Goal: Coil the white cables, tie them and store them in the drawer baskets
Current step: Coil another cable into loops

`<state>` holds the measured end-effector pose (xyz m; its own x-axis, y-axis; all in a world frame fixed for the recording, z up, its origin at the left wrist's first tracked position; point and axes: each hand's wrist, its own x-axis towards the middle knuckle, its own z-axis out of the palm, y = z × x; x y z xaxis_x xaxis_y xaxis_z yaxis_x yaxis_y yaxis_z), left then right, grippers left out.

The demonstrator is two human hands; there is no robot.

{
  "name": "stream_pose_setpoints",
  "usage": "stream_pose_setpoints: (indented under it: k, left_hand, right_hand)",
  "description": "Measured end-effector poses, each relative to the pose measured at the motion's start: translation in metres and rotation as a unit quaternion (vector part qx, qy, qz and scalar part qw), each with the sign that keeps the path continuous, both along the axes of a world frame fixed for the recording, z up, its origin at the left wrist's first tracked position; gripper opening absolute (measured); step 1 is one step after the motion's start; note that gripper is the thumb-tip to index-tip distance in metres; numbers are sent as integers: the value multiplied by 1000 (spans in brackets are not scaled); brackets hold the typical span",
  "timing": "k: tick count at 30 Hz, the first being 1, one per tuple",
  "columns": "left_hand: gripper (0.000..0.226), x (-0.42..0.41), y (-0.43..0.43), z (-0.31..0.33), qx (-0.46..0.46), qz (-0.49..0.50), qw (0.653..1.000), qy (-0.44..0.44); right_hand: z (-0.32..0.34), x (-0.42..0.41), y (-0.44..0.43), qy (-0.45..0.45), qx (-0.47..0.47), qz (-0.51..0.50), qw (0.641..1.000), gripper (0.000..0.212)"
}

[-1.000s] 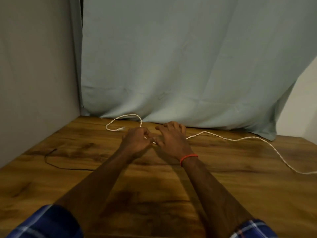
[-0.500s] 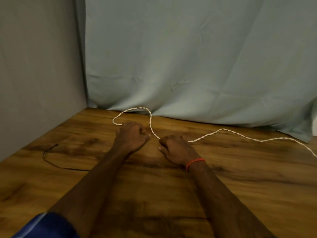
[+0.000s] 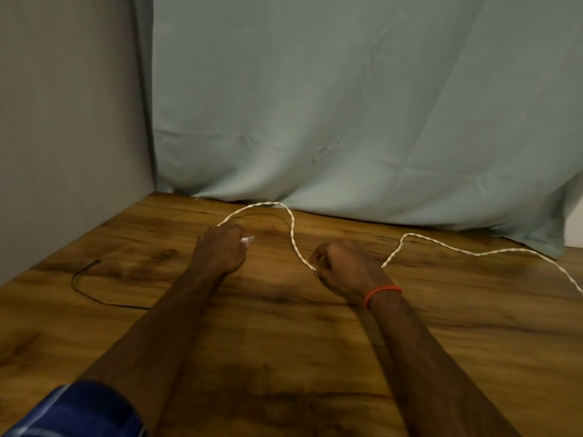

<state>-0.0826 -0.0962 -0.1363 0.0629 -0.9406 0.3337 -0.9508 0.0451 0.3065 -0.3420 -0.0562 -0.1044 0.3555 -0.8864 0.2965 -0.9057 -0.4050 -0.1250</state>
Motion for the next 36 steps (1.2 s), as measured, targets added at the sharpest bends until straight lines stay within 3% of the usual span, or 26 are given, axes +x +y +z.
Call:
stream_pose_setpoints:
  k: [5, 9, 13, 15, 17, 22, 26, 31, 36]
  left_hand:
    - [28, -4, 3, 5, -50, 0, 998, -24]
    - [37, -17, 12, 15, -85, -44, 986, 137]
    - [44, -23, 13, 22, -136, -64, 947, 283]
    - [53, -23, 12, 26, -148, -81, 915, 368]
    - [59, -27, 16, 32, -141, -78, 874, 459]
    - [58, -30, 17, 34, -3, -75, 741, 667]
    - [57, -30, 15, 34, 33, -79, 658, 748]
    - [42, -34, 16, 39, 76, -156, 546, 819]
    - [45, -30, 16, 39, 62, -195, 457, 866]
  right_hand:
    - [1, 2, 4, -20, 26, -8, 999, 21]
    - [4, 5, 3, -85, -30, -16, 996, 21]
    - [9, 10, 6, -158, -62, 5, 985, 28]
    - [13, 14, 11, -182, -75, 23, 980, 34]
    - [17, 18, 17, -201, -93, 40, 974, 26]
    - [21, 25, 23, -233, -153, 73, 958, 20]
    - [19, 31, 24, -213, -145, 110, 960, 26]
    - [12, 40, 23, -170, -135, 178, 960, 30]
    - [10, 36, 20, -95, -52, 208, 972, 26]
